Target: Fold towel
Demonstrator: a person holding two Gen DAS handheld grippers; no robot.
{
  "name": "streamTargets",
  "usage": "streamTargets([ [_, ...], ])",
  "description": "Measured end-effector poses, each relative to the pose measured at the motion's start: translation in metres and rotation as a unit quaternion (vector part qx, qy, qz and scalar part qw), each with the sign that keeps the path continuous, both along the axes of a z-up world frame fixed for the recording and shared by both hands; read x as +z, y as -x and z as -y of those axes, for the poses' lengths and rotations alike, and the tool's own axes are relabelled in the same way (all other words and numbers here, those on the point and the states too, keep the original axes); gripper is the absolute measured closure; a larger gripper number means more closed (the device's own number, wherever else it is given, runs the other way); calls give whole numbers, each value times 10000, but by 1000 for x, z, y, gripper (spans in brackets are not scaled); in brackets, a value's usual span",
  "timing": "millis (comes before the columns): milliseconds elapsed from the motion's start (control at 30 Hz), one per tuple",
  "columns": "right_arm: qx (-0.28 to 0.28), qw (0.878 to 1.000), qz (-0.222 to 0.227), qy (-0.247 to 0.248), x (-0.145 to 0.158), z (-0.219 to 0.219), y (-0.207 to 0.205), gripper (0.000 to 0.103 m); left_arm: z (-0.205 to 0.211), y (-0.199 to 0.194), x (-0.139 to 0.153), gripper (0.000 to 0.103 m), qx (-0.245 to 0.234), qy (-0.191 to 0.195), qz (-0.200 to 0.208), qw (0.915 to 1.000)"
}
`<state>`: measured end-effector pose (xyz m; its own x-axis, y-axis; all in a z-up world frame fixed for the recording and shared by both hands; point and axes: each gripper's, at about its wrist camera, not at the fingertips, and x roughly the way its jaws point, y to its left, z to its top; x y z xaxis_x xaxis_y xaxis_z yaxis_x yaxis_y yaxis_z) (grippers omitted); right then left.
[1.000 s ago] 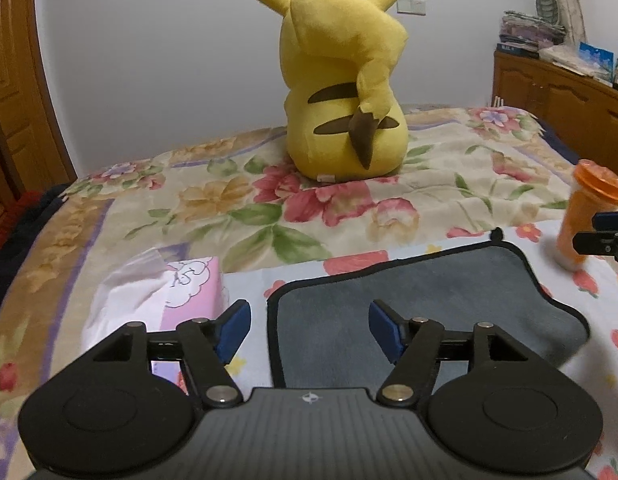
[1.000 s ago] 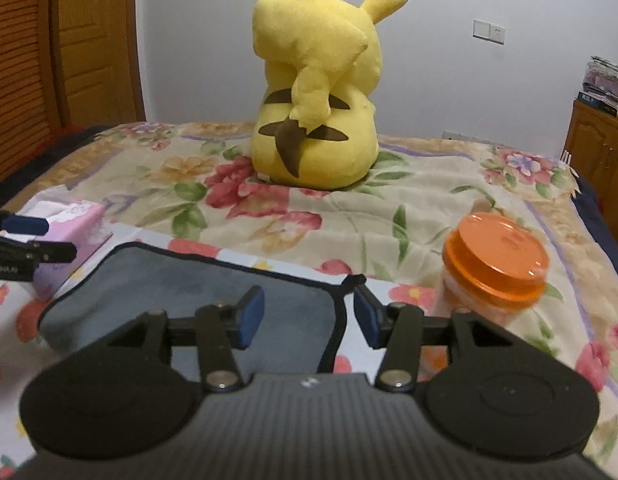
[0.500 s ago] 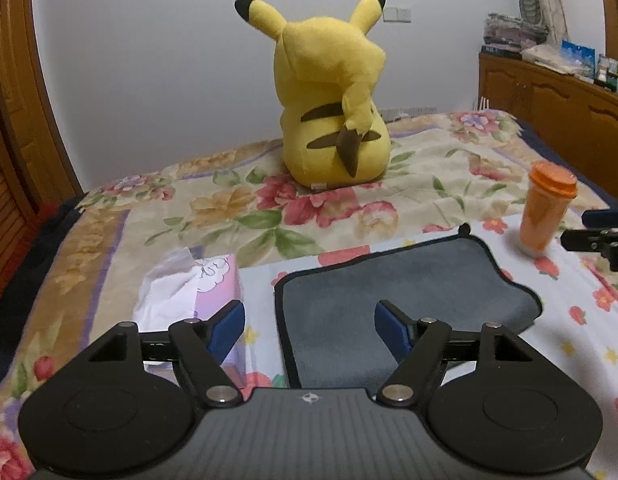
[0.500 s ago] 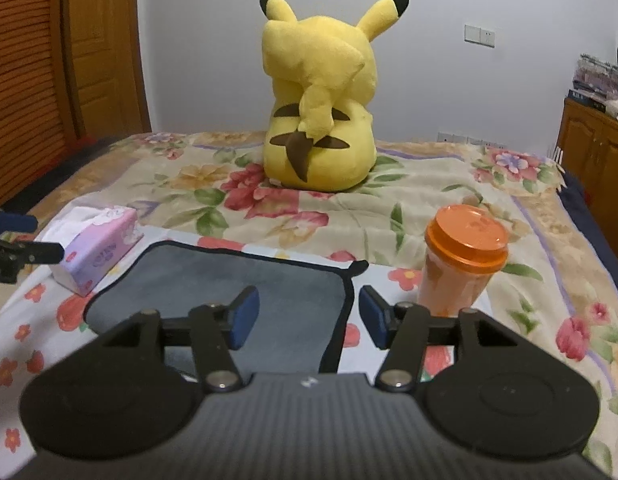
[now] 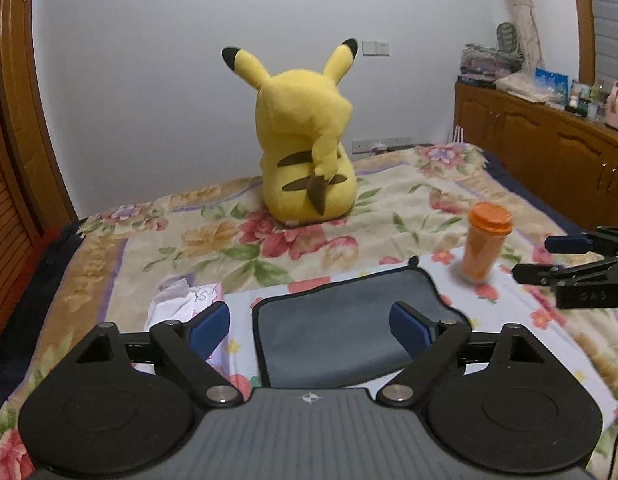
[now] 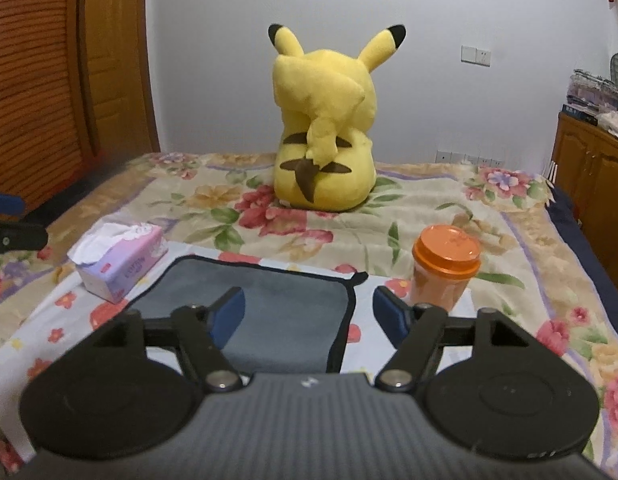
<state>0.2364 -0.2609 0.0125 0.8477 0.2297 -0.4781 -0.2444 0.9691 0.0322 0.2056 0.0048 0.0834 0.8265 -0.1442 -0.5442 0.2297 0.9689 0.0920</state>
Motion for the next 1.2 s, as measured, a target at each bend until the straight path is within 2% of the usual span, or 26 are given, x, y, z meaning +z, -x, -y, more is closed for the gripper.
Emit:
streamTargets([
  [167, 7, 9999, 122, -20, 14, 3, 19, 11, 8, 23, 22, 0, -41, 25, 155, 9999],
  [233, -12, 9999, 154, -44, 18, 4, 25, 1, 10, 31, 29, 0, -29, 68, 214, 9997],
  [267, -15, 9998, 184, -54, 20, 4, 29, 0, 11, 35, 32, 0, -26, 90, 241, 9997],
  [500, -34, 9998, 175, -88, 26, 9, 50, 0, 16, 57, 42, 0, 40, 131, 316, 9994],
  [700, -41, 9996, 230, -154, 33, 11, 69, 0, 19, 76, 42, 0, 112, -42, 333, 9994],
  [1000, 63, 9995, 259, -176, 30, 2, 102, 0, 10, 105, 21, 0, 203, 210, 125, 9995],
  [1200, 137, 9994, 221, -226, 21, -6, 120, 0, 8, 120, 6, 0, 213, 143, 28, 9997],
])
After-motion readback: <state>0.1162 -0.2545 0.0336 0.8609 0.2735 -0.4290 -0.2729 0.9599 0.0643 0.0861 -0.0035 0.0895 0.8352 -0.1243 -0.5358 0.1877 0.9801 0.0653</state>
